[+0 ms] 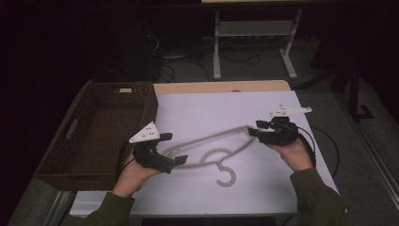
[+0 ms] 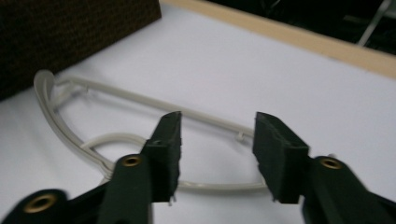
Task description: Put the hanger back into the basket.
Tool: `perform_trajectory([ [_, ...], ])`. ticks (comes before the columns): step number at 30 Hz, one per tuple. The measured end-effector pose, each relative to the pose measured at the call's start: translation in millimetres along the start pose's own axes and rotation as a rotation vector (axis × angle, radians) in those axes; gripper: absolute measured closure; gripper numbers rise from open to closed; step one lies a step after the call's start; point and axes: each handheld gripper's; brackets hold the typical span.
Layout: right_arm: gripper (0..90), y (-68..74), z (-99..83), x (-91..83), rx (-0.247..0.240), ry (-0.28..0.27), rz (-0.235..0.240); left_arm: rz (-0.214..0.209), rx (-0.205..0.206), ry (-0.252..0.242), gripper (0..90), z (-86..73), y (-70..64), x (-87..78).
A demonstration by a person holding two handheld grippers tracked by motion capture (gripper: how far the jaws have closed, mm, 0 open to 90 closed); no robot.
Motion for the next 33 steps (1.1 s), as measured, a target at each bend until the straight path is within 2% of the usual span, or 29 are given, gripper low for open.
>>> perform_trajectory([
  [4,63.9,-2.7,0.1,20.0,-0.004,0.072,-0.004,-0.012,-0.005,0.007,0.1,-5.4,-0.8,5.9],
  [5,63.9,-2.7,0.1,20.0,-0.004,0.072,-0.004,-0.012,-0.005,0.007,0.1,-5.4,-0.8,5.9],
  [6,68.1,-4.1,0.0,31.1,-0.004,0.101,-0.009,-0.018,-0.006,0.013,0.1,-8.5,-0.7,8.5],
  [14,83.3,-12.5,-3.7,64.0,0.012,0.214,-0.068,-0.036,-0.011,0.030,0.1,-17.5,-1.3,17.5],
  [19,87.8,-20.6,-9.1,80.1,0.014,0.276,-0.097,-0.042,-0.016,0.029,0.1,-18.7,-0.3,17.4],
  [25,89.3,-27.1,-14.5,87.5,-0.009,0.313,-0.125,-0.044,-0.023,0.024,0.1,-20.7,1.3,17.3],
  [26,89.4,-27.3,-16.5,88.9,-0.017,0.324,-0.147,-0.043,-0.027,0.025,0.1,-21.2,1.1,17.3],
  [28,89.5,-26.8,-18.0,89.2,-0.030,0.344,-0.160,-0.045,-0.029,0.027,0.1,-21.4,1.1,16.7],
  [32,89.5,-25.7,-19.2,86.9,-0.037,0.351,-0.166,-0.050,-0.024,0.029,0.1,-21.8,0.2,17.0],
  [33,89.5,-25.9,-19.8,85.9,-0.052,0.353,-0.172,-0.052,-0.026,0.028,0.1,-21.8,-0.1,17.2],
])
Point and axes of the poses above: each handheld gripper's, and its own axes: x roughly forward along the jaws, z roughly out of its top, y roughly to its left, and after that the axes turned 9 degrees about x, right-handed
